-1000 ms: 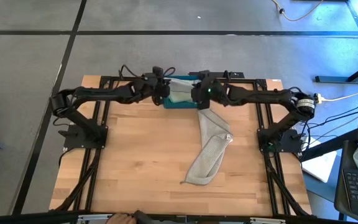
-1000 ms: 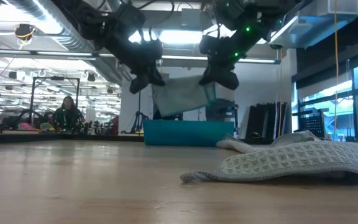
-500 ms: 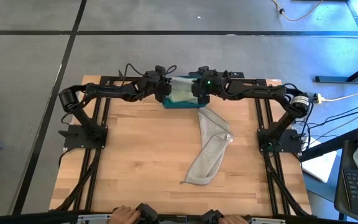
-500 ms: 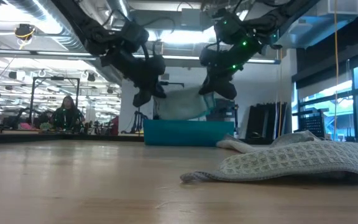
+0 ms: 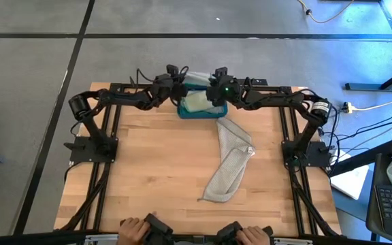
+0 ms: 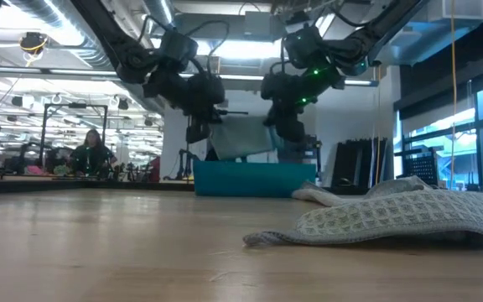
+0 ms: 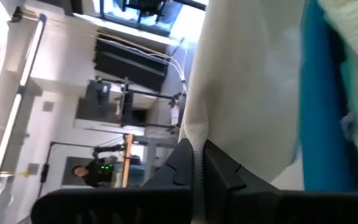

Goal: Fold microfiber towels
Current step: Put the folded light blue towel into the blue bin

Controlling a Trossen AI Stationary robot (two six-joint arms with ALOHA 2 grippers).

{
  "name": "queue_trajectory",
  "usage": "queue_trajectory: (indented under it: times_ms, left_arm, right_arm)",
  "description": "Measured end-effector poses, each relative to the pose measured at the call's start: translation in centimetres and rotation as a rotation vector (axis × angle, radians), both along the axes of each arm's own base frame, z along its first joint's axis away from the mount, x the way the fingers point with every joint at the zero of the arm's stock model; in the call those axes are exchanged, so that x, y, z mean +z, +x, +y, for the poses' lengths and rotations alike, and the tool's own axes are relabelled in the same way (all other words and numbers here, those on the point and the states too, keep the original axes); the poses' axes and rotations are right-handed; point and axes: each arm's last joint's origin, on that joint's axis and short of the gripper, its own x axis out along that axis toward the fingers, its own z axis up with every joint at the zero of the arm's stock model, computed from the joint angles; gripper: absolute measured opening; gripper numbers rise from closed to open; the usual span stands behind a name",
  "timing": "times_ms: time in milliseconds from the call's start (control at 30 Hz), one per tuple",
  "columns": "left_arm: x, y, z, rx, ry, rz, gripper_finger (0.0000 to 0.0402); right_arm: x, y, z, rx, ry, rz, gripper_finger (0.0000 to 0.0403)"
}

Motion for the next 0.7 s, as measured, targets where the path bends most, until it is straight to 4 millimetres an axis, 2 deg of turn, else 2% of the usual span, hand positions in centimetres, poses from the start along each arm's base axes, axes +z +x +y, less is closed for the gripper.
queue_trajectory:
  times_ms: [100,200,433,700]
  left_arm:
    - [-0.4,-0.2,0.1,0.0,-0.043,0.017,0.0002]
    - [-1.5,-0.2,-0.5,-0.019,-0.146,0.069,0.0005]
    - [-3.0,0.7,-3.4,-0.06,-0.302,0.131,0.0002]
    - [-3.8,1.6,-6.5,-0.101,-0.379,0.193,0.0015]
  right_arm:
    - [0.0,-0.1,-0.2,0.001,0.004,0.0,0.002]
    - [-0.9,-0.3,0.1,0.041,0.082,0.062,0.0025]
    - [-2.5,-1.0,1.1,0.08,0.306,0.129,0.0021]
    - [-3.5,-1.0,3.0,0.087,0.465,0.177,0.0047]
